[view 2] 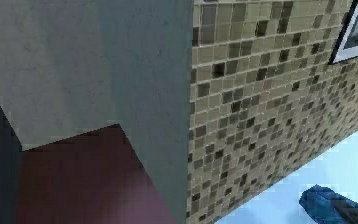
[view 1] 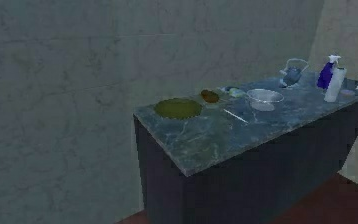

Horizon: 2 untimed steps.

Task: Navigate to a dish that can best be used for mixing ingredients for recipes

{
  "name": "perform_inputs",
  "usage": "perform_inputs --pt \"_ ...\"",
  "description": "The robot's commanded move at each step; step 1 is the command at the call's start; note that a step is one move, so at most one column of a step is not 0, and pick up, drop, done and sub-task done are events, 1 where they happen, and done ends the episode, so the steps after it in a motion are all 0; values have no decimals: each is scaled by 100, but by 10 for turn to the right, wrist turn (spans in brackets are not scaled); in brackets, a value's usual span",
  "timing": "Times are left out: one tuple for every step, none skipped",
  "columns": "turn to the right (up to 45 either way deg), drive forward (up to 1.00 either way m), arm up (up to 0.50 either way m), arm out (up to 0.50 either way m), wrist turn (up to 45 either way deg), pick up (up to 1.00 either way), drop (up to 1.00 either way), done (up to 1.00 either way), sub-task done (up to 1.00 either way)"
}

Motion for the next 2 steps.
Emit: perform_inputs --pt "210 0 0 0 0 0 0 0 0" --pt "0 0 0 0 0 0 0 100 0"
